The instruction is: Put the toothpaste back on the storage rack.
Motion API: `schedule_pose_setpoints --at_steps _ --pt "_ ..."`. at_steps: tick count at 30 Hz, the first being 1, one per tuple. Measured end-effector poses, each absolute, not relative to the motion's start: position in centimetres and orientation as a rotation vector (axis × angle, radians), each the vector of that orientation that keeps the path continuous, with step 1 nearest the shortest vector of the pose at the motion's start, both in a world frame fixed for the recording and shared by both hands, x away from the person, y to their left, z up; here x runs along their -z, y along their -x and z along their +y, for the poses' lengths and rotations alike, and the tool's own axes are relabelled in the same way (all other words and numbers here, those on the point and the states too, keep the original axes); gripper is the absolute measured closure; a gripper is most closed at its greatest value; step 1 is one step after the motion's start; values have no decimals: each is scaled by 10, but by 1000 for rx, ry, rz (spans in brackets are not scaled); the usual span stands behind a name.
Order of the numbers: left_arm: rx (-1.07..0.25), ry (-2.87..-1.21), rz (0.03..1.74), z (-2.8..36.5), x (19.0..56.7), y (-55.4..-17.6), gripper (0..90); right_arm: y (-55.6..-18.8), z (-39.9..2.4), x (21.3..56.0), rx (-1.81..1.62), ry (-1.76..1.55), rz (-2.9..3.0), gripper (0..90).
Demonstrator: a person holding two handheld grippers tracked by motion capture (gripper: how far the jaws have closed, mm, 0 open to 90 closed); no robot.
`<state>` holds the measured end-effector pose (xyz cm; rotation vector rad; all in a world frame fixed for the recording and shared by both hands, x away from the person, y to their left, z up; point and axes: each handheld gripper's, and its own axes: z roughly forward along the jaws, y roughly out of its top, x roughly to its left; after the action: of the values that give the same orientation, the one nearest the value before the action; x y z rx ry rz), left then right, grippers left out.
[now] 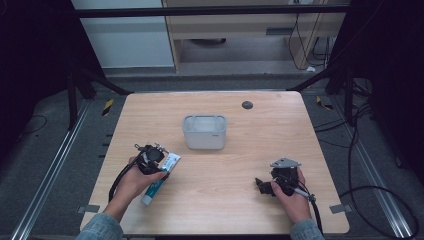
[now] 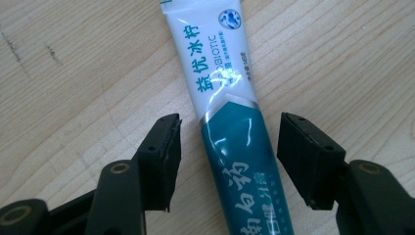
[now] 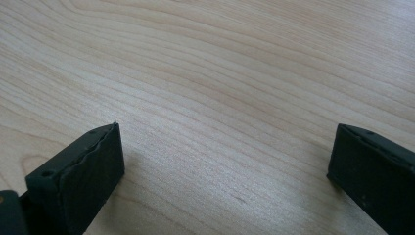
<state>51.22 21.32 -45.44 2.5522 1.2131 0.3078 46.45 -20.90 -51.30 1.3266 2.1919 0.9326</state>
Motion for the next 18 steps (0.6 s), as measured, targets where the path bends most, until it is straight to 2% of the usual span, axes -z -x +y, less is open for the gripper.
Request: schedule_pose_setpoints --at_steps 18 --pt "-286 -2562 1233 208 461 -519 494 -465 -209 513 -934 -1321 2193 4"
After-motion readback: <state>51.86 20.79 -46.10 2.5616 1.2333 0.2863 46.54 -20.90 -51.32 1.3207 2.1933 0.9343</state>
